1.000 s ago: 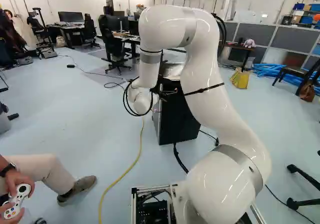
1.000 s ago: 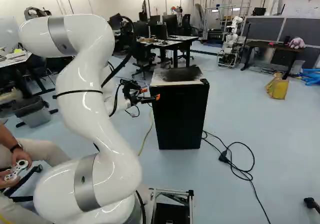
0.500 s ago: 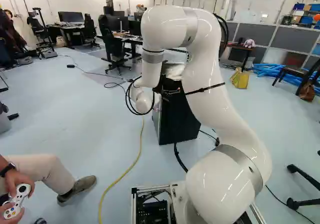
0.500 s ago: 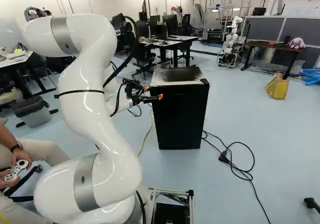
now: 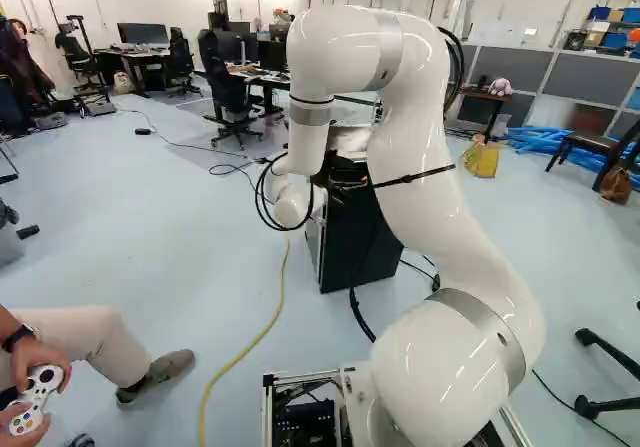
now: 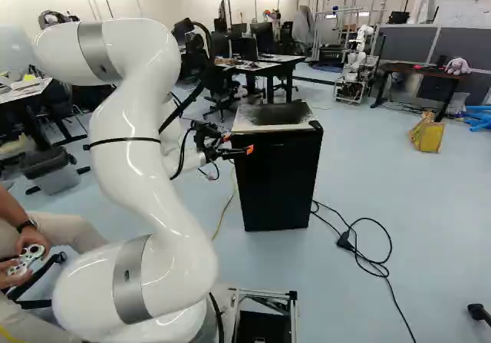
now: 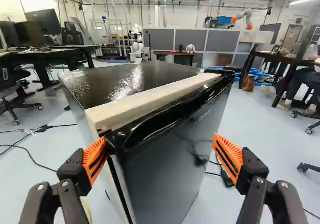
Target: Grab a drink from the fridge
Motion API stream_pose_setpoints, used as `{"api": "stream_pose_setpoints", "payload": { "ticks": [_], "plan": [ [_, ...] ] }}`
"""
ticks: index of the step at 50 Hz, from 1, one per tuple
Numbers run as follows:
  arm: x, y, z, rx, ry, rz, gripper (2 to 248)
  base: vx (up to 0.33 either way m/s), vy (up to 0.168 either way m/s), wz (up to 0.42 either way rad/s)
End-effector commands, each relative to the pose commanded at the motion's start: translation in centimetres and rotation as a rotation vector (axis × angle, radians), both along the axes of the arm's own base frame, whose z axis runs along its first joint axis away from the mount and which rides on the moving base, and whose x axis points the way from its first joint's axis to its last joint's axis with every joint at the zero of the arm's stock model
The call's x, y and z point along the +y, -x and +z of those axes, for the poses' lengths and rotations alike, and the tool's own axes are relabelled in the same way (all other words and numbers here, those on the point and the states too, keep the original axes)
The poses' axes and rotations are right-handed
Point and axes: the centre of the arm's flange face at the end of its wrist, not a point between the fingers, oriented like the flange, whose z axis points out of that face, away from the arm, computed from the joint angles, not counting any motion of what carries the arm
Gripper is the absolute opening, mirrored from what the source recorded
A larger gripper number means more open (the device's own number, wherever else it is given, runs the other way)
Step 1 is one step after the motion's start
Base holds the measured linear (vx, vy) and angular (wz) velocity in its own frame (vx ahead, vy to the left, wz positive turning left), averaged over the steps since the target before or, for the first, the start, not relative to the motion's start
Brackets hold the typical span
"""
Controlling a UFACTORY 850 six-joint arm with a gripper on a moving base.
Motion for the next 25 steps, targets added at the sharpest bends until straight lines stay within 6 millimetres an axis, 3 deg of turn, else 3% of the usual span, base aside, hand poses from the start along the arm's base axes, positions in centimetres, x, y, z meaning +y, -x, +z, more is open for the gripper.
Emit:
{"api": "stream_pose_setpoints", "payload": {
  "ticks": [25],
  "plan": [
    [-1.3, 5.3, 0.6, 0.059, 0.024, 0.017, 247, 0.000, -0.002, -0.002]
  ]
}}
